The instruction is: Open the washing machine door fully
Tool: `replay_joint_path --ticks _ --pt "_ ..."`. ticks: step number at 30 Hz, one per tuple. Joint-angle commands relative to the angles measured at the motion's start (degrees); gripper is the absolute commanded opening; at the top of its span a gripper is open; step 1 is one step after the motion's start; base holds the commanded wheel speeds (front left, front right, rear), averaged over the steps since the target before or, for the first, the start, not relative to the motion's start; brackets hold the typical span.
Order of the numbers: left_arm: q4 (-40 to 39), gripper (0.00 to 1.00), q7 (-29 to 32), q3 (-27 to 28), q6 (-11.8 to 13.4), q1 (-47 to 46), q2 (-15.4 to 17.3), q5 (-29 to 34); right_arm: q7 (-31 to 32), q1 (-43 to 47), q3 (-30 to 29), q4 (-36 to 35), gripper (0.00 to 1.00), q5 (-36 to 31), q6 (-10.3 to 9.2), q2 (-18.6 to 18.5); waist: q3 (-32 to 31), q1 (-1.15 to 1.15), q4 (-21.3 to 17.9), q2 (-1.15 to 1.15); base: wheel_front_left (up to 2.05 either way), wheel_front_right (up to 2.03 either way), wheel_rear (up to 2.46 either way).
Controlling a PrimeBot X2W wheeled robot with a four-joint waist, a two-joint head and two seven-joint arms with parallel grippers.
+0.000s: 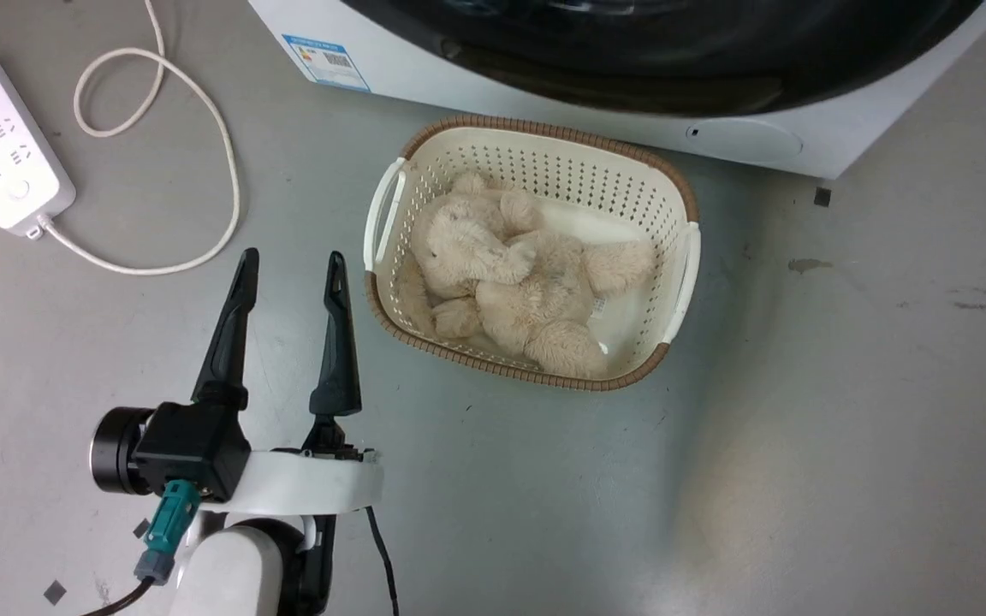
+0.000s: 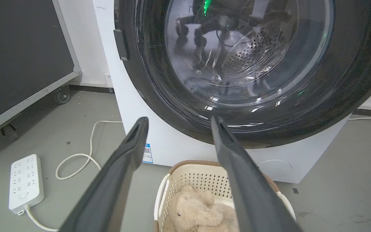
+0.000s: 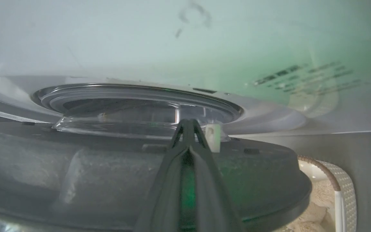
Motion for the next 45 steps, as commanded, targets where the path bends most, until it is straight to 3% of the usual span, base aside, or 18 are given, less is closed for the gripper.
replay_joint_path --ticks 1,13,19,23,29,34,39,45 --pt "-0.2 1.0 -0.7 -0.3 0.3 -0.9 0.0 -0.4 2.4 -0.5 -0.6 0.9 0.0 1.6 0.08 1.9 -0.5 0.0 -0.1 0.0 0.0 0.0 0.0" --pt "1.5 1.0 -2.2 -1.6 0.2 0.3 0.0 -0.8 18.0 12.8 -3.6 -9.4 0.0 7.3 0.08 6.0 -6.9 0.0 0.5 0.0 0.0 0.0 0.0" --pt "2.6 1.0 -2.2 -1.8 -0.1 2.2 0.0 -0.5 23.8 23.0 0.4 -15.7 0.0 13.2 0.08 6.5 -10.8 0.0 0.5 0.0 0.0 0.0 0.0" --pt "3.0 1.0 -2.2 -1.7 -0.4 2.9 0.0 -0.3 23.9 27.8 5.6 -17.5 0.0 18.1 0.08 6.5 -12.1 0.0 0.5 0.0 0.0 0.0 0.0" --pt "3.6 1.0 -2.2 -1.5 -0.8 4.8 0.0 -0.1 20.5 37.8 19.2 -22.1 0.0 28.5 0.08 6.5 -14.8 0.0 0.8 0.0 0.0 0.0 0.0" --pt "4.3 1.0 -2.2 -2.0 -1.4 6.0 0.0 1.3 17.8 42.9 27.1 -25.7 0.0 33.5 0.08 6.5 -15.8 0.0 1.1 0.0 0.0 0.0 0.0" --pt "4.5 1.0 -2.2 -2.1 -1.6 6.8 0.0 1.4 14.4 47.9 35.2 -30.5 0.0 37.0 0.08 6.5 -16.4 0.0 1.5 0.0 0.0 0.0 0.0" --pt "5.8 1.0 -2.2 -3.2 -2.7 7.5 0.0 2.8 10.4 51.0 41.0 -32.7 0.0 38.8 0.08 6.5 -16.6 0.0 1.6 0.0 0.0 0.0 0.0"
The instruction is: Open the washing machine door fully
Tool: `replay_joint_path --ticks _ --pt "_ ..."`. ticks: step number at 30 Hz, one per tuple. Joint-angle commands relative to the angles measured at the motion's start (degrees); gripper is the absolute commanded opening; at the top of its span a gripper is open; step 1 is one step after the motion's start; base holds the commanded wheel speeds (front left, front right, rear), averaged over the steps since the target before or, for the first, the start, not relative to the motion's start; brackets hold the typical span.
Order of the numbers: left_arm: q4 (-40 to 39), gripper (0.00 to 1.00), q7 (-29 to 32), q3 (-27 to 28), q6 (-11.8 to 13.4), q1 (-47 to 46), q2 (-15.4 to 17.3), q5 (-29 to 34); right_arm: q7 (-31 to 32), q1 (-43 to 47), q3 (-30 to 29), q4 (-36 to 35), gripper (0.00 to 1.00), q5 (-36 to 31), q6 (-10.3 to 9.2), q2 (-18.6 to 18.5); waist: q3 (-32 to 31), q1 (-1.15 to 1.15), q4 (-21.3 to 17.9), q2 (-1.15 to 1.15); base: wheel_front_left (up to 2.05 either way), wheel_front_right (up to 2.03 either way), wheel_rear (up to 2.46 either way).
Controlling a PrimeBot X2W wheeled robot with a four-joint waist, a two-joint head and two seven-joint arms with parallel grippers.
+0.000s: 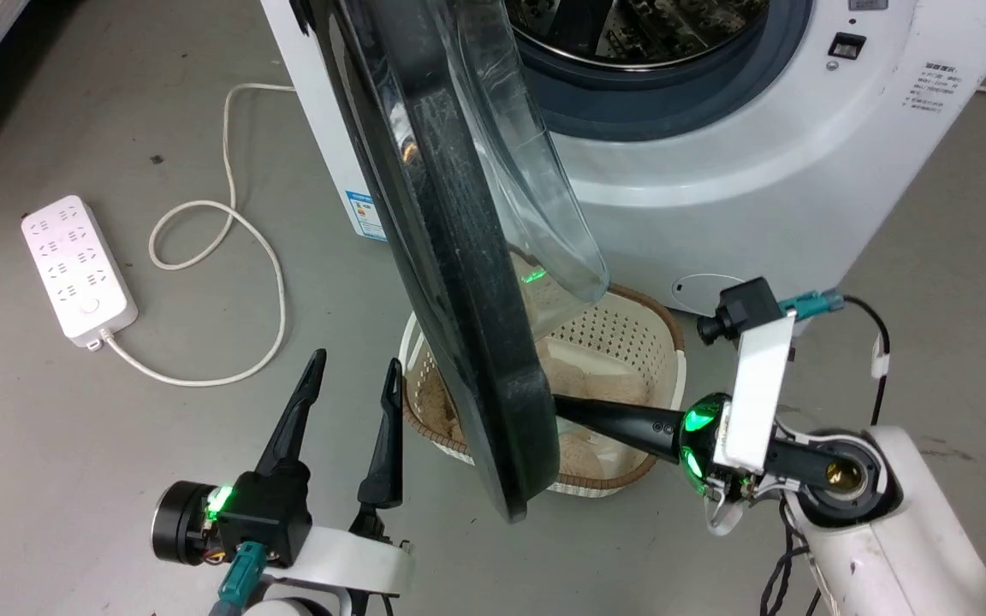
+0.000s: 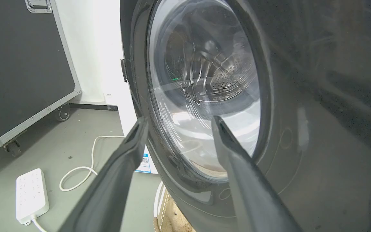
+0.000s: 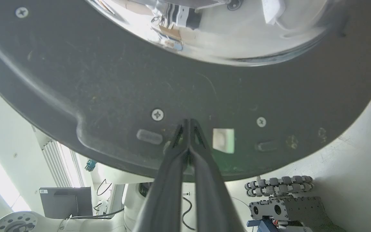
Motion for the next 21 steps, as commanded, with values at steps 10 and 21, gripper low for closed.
replay_joint_path --ticks 10,21 --pt "1.5 1.0 -0.3 0.2 -1.1 1.3 0.1 -1.9 -15.1 2.7 -7.3 -7.3 1.0 -9.2 0.06 -1.0 -2.7 0.0 -1.6 0.0 0.0 0.0 0.0" --pt "3.8 1.0 -0.3 2.5 -3.8 3.3 0.1 -3.7 -52.0 13.4 -6.6 -18.7 1.0 -49.4 0.06 -13.8 -9.0 0.0 -6.4 0.0 0.0 0.0 0.0"
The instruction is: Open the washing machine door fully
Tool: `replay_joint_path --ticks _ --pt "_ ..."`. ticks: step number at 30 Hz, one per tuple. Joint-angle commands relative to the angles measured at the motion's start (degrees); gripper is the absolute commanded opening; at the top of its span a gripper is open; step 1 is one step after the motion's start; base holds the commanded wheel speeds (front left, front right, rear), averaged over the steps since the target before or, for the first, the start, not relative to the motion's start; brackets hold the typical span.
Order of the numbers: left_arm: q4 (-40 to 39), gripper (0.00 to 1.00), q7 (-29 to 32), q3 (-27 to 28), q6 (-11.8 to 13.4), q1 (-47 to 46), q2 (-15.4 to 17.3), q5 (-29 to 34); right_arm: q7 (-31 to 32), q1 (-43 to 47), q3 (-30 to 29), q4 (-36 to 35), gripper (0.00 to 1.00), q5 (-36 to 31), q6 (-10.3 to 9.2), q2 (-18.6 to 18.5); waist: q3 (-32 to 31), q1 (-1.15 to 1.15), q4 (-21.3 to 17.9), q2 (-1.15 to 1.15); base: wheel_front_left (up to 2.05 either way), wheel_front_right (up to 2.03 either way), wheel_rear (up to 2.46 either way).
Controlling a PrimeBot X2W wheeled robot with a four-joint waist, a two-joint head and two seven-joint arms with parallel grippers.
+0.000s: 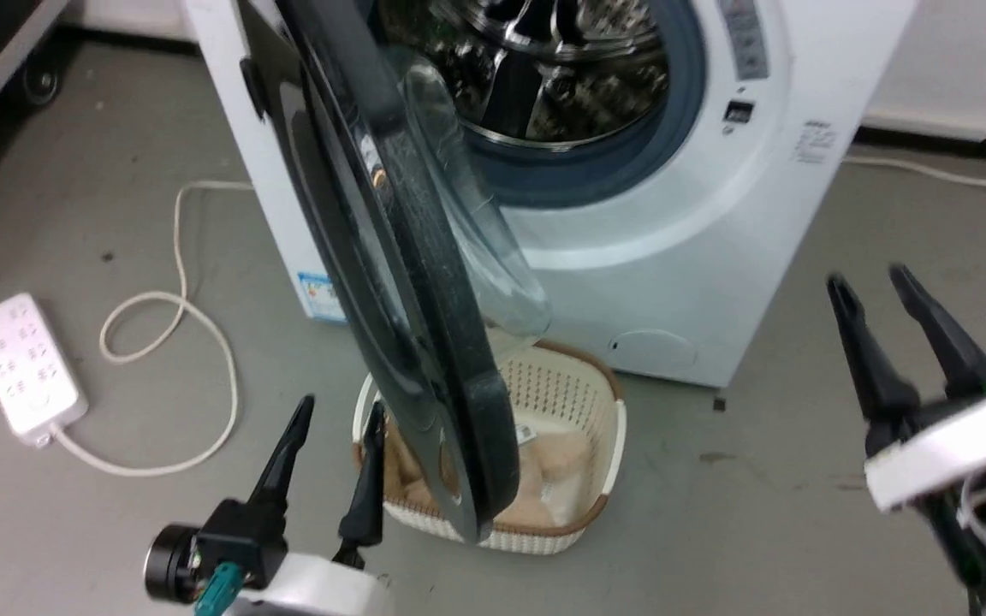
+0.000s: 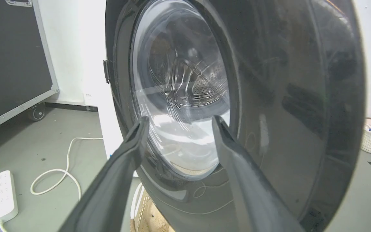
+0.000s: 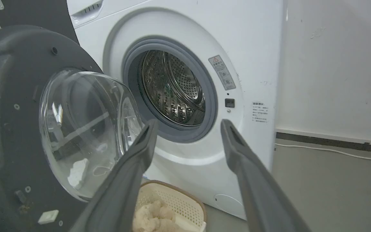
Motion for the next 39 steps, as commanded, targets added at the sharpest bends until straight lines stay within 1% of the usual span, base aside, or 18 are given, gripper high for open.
replay_joint_path --ticks 1,2,4,7,10,14,17,22,23,24,27,30,31,36,39 --pt "0.3 1.0 -0.3 0.8 -0.3 1.5 0.1 -0.6 -3.7 2.9 0.0 -0.1 1.0 -5.1 0.05 -0.4 -2.3 0.0 -2.0 0.0 0.0 0.0 0.0" --pt "0.5 1.0 -0.3 1.3 -0.4 1.8 0.1 -0.7 -6.1 4.3 -0.7 -0.2 1.0 -8.4 0.05 -0.1 -2.7 0.0 -2.5 0.0 0.0 0.0 0.0" --pt "0.7 1.0 -0.3 2.3 -0.8 2.2 0.1 -1.0 -10.0 7.2 -2.7 -0.7 1.0 -13.8 0.05 1.8 -3.4 0.0 -3.4 0.0 0.0 0.0 0.0" --pt "1.2 1.0 -0.3 3.3 -1.5 2.5 0.2 -1.2 -14.0 11.6 -4.6 -2.8 1.0 -19.1 0.05 5.6 -3.7 0.0 -4.5 0.0 0.0 0.0 0.0" --pt "1.1 1.0 -0.3 4.5 -1.9 2.4 0.2 -1.3 -16.1 15.3 -4.8 -4.3 1.0 -24.7 0.05 8.4 -3.7 0.0 -5.7 0.0 0.0 0.0 0.0" --pt "1.2 1.0 -0.3 4.8 -2.6 2.8 0.2 -1.1 -17.6 18.9 -6.0 -3.6 1.0 -31.3 0.05 11.2 -3.8 0.0 -6.6 0.0 0.0 0.0 0.0" --pt "1.8 1.0 -0.3 5.3 -2.9 3.4 0.2 -1.1 -18.1 20.4 -5.7 -3.1 1.0 -33.0 0.05 12.9 -3.9 0.0 -7.3 0.0 0.0 0.0 0.0" --pt "2.7 1.0 -0.3 6.0 -3.5 3.7 0.2 -1.2 -18.7 20.9 -5.0 -2.4 1.0 -33.3 0.05 13.7 -3.4 0.0 -7.6 0.0 0.0 0.0 0.0" --pt "3.0 0.47 -0.3 6.0 -3.6 3.7 0.2 -1.7 -18.8 20.9 -4.9 -2.1 1.0 -33.2 0.05 13.7 -3.4 0.0 -7.6 0.0 0.0 0.0 0.0" --pt "3.0 0.0 -0.3 6.0 -3.8 3.5 0.2 -2.2 -18.9 20.8 -4.8 -1.9 1.0 -32.8 0.05 13.8 -3.3 0.0 -7.5 0.0 0.0 0.0 0.0" --pt "2.5 0.0 -0.3 6.1 -4.0 3.0 0.1 -1.9 -19.1 20.4 -5.0 -1.6 1.0 -31.3 0.05 13.8 -3.2 0.0 -7.3 0.0 0.0 0.0 0.0" --pt "0.0 0.0 -0.3 7.7 -3.6 2.3 0.1 -2.5 -19.2 20.1 -5.4 -1.2 1.0 -30.1 0.05 13.8 -3.3 0.0 -7.0 0.0 0.0 0.0 0.0" --pt "-1.6 0.0 -0.3 8.5 -3.4 2.0 0.1 -3.3 -19.3 20.1 -5.4 -1.1 1.0 -30.0 0.05 13.8 -3.3 0.0 -6.9 0.0 0.0 0.0 0.0" --pt "-12.7 0.0 -0.3 11.3 -0.8 -0.4 0.1 -7.5 -19.4 19.8 -5.6 -0.7 1.0 -29.5 0.05 13.8 -3.5 0.0 -6.3 0.0 0.0 0.0 0.0" --pt "-19.1 0.0 -0.3 12.3 -0.3 -3.1 0.1 -8.7 -19.4 19.5 -5.8 -0.5 1.0 -29.6 0.05 13.8 -3.6 0.0 -6.1 0.0 0.0 0.0 0.0"
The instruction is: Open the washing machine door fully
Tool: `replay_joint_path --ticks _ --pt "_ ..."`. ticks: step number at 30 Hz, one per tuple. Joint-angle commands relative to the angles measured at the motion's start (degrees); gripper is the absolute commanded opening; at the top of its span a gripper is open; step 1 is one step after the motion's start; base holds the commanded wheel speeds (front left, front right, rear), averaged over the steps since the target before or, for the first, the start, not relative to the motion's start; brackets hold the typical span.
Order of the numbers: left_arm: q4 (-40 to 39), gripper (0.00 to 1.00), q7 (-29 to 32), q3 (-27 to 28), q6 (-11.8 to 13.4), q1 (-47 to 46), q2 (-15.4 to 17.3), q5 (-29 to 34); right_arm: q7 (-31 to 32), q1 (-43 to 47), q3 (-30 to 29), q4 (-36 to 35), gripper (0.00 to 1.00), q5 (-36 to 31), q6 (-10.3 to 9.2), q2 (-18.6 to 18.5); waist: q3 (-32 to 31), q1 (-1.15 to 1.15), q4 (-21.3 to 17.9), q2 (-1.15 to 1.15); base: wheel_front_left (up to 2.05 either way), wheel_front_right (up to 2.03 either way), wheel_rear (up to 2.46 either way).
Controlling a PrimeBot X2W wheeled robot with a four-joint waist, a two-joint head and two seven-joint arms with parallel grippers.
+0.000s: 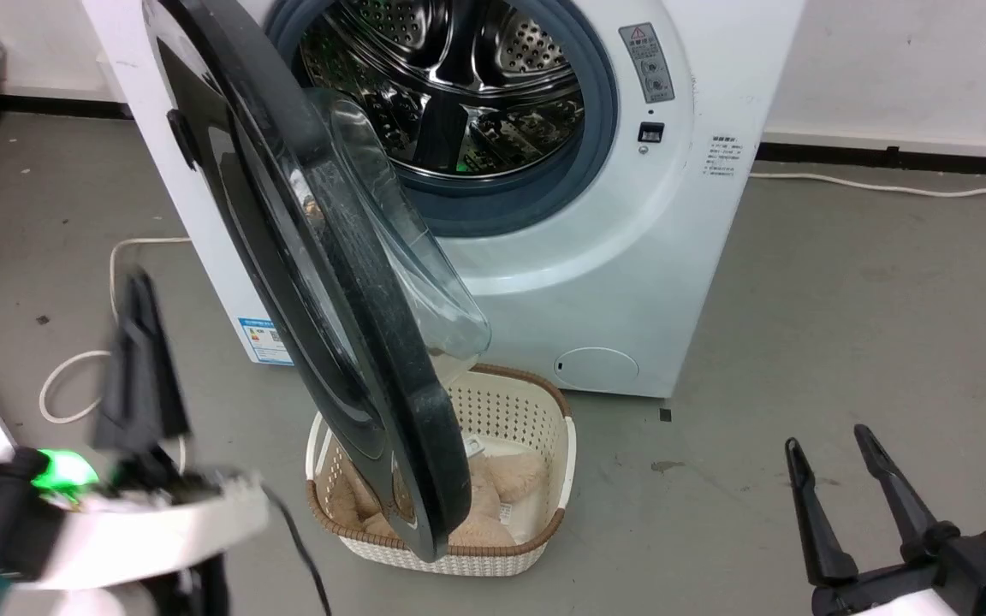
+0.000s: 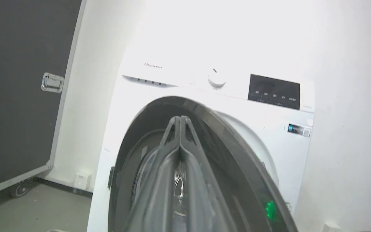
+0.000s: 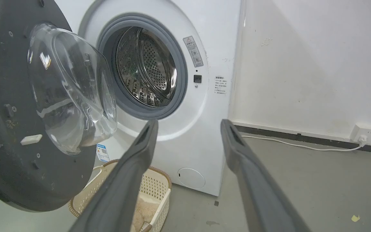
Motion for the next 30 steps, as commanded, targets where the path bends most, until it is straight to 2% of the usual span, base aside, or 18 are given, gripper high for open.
replay_joint_path --ticks 1,4,8,11,14,22,26,27,28,29,30 --pt "-3.7 0.0 -0.2 0.5 0.1 -2.5 0.1 -0.2 -0.4 -0.7 -0.3 0.2 1.0 0.2 -0.04 0.2 -0.2 -0.01 0.1 0.0 0.0 0.0 0.0" --pt "-9.0 0.0 -0.2 0.3 -0.1 -5.5 0.3 2.9 -0.5 -0.9 -0.7 0.3 1.0 0.6 -0.04 0.2 -0.2 -0.01 0.2 0.0 0.0 0.0 0.0" --pt "-13.3 0.0 0.5 -2.9 0.7 -9.0 0.4 5.6 -0.6 -1.0 -0.6 0.5 1.0 1.0 -0.04 0.2 -0.1 -0.01 0.3 0.0 0.0 0.0 0.0" --pt "-15.3 0.0 3.4 -7.5 1.1 -10.4 0.3 5.4 -0.6 -1.2 -0.6 0.8 1.0 0.9 -0.04 0.2 0.1 -0.01 0.0 0.0 0.0 0.0 0.0" --pt "-15.4 0.0 6.8 -14.4 0.2 -9.9 0.2 2.5 -0.6 -1.7 -1.3 0.9 1.0 0.9 -0.04 0.2 0.9 -0.01 -0.5 0.0 0.0 0.0 0.0" --pt "-7.1 0.0 8.7 -27.8 0.2 -5.4 0.1 1.3 -0.7 -2.8 -2.1 1.8 1.0 1.2 -0.04 0.2 2.6 -0.01 -1.1 0.0 0.0 0.0 0.0" --pt "-1.3 0.0 9.2 -30.9 0.6 -4.0 0.1 1.8 -0.7 -3.1 -2.5 2.0 1.0 1.1 -0.04 0.2 3.0 -0.01 -1.2 0.0 0.0 0.0 0.0" --pt "2.7 0.0 9.8 -32.3 1.3 -2.9 0.1 1.6 -0.7 -3.3 -2.6 2.0 1.0 1.1 -0.04 0.2 3.2 -0.01 -1.4 0.0 0.0 0.0 0.0" --pt "2.7 0.0 9.8 -32.3 1.3 -2.9 0.1 1.6 -0.7 -3.3 -2.6 2.0 1.0 1.1 -0.04 0.2 3.2 -0.01 -1.4 0.0 0.0 0.0 0.0" --pt "4.6 0.0 10.0 -32.7 1.8 -2.5 0.1 1.4 -0.7 -3.4 -2.6 2.0 1.0 1.1 -0.04 0.2 3.3 -0.01 -1.4 0.0 0.0 0.0 0.0" --pt "8.4 0.0 10.5 -32.8 3.3 -1.7 0.1 1.1 -0.7 -3.6 -2.5 2.0 1.0 1.2 -0.04 0.2 3.5 -0.01 -1.4 0.0 0.0 0.0 0.0"
